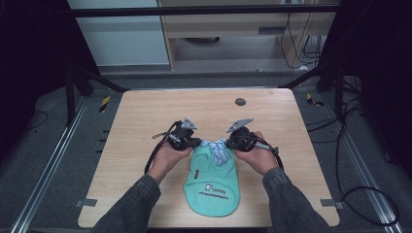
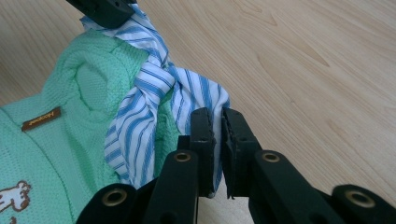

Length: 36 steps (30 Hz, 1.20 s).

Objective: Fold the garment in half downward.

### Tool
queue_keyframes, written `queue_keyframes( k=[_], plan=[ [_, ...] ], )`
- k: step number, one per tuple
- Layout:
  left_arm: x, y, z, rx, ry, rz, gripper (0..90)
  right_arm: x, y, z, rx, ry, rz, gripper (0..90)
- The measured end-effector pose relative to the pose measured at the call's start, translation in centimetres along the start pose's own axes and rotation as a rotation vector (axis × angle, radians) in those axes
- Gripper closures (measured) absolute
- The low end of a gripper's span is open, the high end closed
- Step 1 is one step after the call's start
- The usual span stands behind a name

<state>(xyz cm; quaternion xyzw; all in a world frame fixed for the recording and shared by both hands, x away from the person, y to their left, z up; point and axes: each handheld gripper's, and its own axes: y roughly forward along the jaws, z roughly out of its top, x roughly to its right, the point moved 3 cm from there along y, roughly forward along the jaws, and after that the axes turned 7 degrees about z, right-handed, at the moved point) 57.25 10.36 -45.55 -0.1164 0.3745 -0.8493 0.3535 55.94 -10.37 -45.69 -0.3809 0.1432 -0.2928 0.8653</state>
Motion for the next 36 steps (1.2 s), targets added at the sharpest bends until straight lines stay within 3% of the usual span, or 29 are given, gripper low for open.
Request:
queue_keyframes(
  k=[19,23,36],
  plan=[
    [-0.5,-1.2,1.2,0.016,0.012,0.010,86.6,0.0,-0.9,1.3,0.007,-0.024,-0.003,83.6],
    [-0.5,-1.4,1.4,0.015,0.032,0.018,86.6,0.2,-1.1,1.5,0.005,-0.025,-0.002,83.6],
    [-0.5,-1.2,1.5,0.032,0.024,0.020,86.6,0.3,-1.2,1.8,0.009,-0.037,-0.003,83.5]
  ],
)
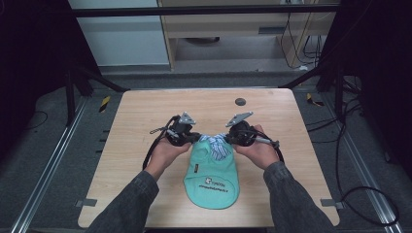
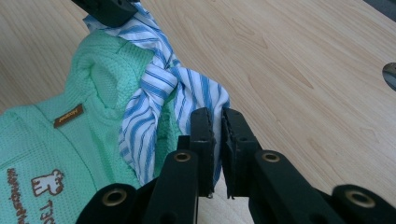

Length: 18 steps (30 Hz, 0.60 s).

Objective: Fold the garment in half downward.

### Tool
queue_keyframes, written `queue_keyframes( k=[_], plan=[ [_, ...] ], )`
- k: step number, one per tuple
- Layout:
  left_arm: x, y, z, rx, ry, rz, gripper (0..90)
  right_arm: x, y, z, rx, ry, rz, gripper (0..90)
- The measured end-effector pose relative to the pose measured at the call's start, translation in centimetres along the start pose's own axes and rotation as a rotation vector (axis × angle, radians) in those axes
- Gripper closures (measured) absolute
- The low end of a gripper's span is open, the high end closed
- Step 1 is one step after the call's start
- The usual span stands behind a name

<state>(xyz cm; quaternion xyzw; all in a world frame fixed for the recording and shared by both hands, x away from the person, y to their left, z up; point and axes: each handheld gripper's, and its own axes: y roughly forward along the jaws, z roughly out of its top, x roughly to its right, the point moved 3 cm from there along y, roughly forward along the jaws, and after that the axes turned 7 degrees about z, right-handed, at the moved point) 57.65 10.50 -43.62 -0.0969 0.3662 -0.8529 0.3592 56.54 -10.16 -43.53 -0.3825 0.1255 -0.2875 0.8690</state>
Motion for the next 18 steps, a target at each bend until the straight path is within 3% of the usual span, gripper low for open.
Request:
queue_keyframes(
  k=[18],
  plan=[
    [-0.30,-0.22,0.42,0.018,-0.005,0.004,86.7,0.28,0.07,0.46,0.001,-0.004,-0.004,83.5]
  ],
)
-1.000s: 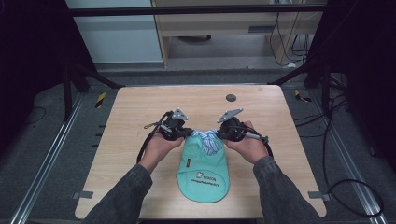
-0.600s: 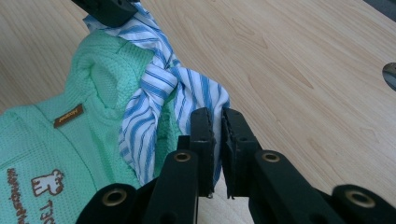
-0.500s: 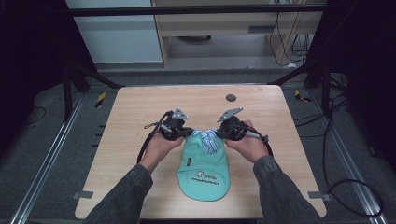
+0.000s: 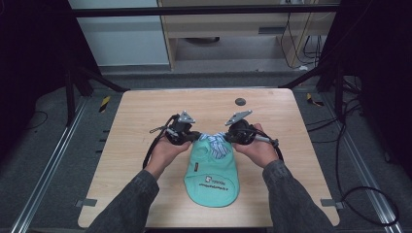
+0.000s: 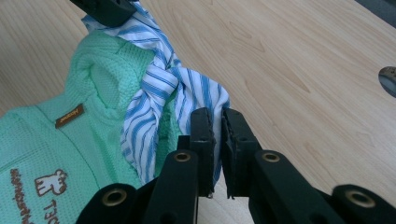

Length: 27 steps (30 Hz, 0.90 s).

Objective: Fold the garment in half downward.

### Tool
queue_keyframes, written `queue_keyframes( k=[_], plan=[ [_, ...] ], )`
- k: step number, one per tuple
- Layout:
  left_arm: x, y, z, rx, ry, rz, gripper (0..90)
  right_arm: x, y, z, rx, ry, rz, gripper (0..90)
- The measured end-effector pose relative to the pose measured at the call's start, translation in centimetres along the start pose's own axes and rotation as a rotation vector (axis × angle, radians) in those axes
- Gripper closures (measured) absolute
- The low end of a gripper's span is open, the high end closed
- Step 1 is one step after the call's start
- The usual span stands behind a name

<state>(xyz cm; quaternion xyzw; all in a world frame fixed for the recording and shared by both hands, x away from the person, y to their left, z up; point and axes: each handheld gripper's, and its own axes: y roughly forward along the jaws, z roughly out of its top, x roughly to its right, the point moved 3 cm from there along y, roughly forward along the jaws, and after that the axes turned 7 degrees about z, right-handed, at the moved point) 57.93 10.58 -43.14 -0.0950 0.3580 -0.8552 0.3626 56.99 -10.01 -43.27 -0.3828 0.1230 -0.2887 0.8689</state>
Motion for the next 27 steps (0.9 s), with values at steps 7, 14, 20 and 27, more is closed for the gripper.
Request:
queue_keyframes(
  k=[7,14,20,27],
  plan=[
    [-0.1,-0.5,0.6,0.014,0.012,0.008,86.7,0.2,-0.5,0.6,0.006,-0.015,-0.011,83.5],
    [-0.5,-0.8,1.0,0.023,0.014,0.018,86.8,0.4,-0.7,1.2,0.003,-0.033,-0.022,83.7],
    [-0.9,-1.0,1.5,0.032,0.017,0.026,86.8,0.6,-0.8,1.7,0.016,-0.036,-0.030,83.7],
    [-1.2,-1.2,2.0,0.048,0.018,0.034,86.8,0.8,-1.1,2.3,0.026,-0.049,-0.044,83.8]
  ],
)
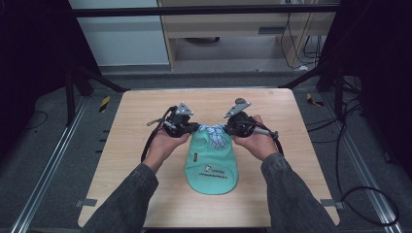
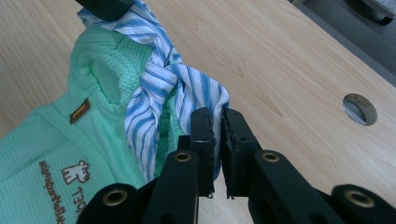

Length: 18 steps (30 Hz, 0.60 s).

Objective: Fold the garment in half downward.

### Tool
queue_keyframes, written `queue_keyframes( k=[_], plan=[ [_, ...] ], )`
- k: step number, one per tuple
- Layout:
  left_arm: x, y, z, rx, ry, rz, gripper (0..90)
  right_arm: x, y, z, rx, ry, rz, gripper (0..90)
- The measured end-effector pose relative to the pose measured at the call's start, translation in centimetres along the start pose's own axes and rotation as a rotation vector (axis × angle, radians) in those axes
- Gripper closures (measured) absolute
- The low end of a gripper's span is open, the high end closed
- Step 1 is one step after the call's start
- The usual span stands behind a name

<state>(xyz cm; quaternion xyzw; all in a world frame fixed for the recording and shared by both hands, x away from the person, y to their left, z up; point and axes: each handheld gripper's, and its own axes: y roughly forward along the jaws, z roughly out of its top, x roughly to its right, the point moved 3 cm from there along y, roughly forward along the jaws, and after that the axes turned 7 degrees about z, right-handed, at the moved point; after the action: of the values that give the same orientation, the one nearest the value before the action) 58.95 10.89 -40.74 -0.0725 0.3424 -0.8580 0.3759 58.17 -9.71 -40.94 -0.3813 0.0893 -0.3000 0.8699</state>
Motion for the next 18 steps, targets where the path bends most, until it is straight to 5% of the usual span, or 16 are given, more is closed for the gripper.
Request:
queue_keyframes(
  k=[18],
  plan=[
    [-0.8,0.0,1.6,0.022,0.005,0.026,86.8,1.2,-0.7,1.2,0.021,0.006,-0.039,83.8]
  ],
)
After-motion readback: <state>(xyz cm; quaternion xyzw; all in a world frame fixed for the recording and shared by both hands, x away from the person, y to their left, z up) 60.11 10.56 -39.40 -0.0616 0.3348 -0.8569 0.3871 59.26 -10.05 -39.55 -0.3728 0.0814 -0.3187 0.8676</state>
